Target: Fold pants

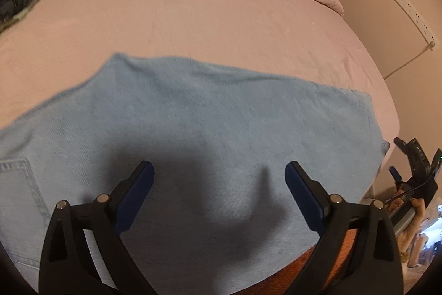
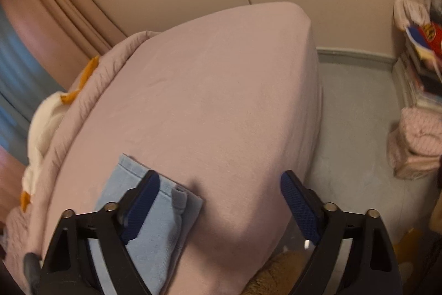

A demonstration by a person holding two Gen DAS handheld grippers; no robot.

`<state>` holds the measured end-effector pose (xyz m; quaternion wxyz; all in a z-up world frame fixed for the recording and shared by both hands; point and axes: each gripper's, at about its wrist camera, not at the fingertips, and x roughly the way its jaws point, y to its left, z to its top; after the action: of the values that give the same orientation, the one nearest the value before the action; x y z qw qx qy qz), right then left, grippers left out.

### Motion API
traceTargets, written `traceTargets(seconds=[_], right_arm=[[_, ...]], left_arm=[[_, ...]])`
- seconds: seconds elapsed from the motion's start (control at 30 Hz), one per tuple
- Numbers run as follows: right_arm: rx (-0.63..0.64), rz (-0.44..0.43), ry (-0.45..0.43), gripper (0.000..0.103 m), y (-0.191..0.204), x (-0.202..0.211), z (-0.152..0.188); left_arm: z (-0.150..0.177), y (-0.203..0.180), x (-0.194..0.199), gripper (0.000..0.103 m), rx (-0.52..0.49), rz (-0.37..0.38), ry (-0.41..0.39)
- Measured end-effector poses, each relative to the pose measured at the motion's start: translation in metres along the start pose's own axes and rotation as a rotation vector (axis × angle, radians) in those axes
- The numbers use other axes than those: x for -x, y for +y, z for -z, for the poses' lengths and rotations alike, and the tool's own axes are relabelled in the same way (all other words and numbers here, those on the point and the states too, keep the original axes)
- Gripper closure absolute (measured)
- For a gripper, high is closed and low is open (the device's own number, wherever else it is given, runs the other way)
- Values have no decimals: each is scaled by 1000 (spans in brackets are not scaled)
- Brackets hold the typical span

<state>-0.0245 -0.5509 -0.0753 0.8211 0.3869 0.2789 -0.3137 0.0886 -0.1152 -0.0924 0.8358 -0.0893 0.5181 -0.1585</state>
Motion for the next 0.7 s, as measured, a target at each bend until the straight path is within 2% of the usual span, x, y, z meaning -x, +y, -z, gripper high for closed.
traceTargets(seconds=[0.1, 0.2, 0.37, 0.47, 0.57, 0.6, 0.67, 0.7], right_arm=[[-17, -92, 64, 33, 2, -11, 2], [-12, -179, 115, 35, 10, -18, 6], [-1, -174, 136, 37, 17, -31, 9], [5, -193, 149, 57, 20, -36, 10], [33, -197, 146, 59, 27, -42, 11], [31, -201, 143, 70, 29, -43, 11], [28, -203, 139, 84, 30, -41, 10], [28, -211, 133, 85, 31, -39, 11]], left_arm=[[2, -4, -2, 7, -10, -16, -12], [3, -6, -4, 7, -14, -31, -14], [6, -5, -4, 7, -9, -25, -26], [7, -4, -3, 7, -4, -17, -27], [8, 0, 0, 8, 18, -1, -29], [8, 1, 2, 8, 27, 7, -30], [9, 4, 5, 9, 42, 18, -30], [10, 5, 7, 9, 52, 20, -30]])
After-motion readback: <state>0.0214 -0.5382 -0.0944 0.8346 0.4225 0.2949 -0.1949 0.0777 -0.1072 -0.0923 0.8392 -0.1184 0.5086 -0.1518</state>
